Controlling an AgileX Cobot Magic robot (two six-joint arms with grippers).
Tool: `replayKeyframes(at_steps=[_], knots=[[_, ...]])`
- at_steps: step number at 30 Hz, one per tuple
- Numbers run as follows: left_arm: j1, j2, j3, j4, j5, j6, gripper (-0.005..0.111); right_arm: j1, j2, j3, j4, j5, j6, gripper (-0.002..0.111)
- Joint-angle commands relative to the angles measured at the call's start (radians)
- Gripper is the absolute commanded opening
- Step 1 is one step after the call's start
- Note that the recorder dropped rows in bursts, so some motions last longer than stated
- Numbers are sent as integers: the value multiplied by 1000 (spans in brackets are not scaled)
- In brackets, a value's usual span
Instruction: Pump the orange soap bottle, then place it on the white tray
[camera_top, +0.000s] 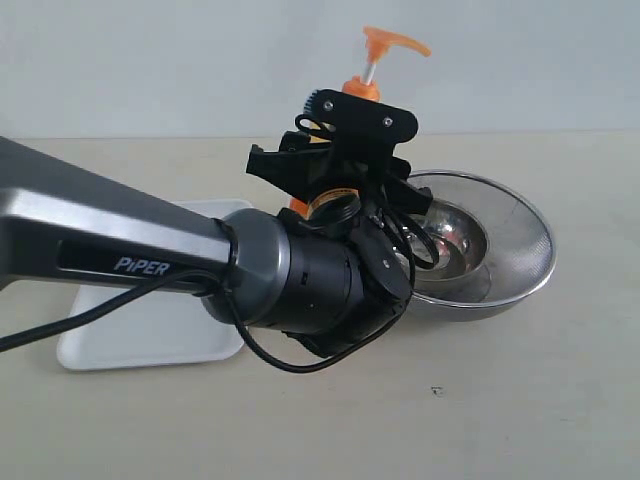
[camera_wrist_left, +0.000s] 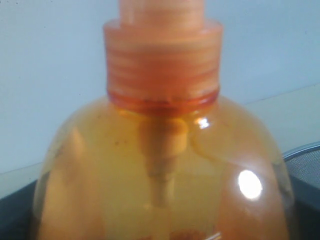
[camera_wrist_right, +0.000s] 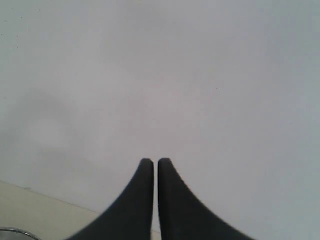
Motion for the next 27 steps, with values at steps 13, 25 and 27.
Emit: replayKeyframes(at_steps=[13,25,27], knots=[[1,-27,-15,68,-8,0,5,0,-15,3,-18,2,25,0],[-1,-27,-15,108,10,0,5,0,-15,3,-18,2,25,0],[-1,-27,-15,110,10,0,5,0,-15,3,-18,2,25,0]])
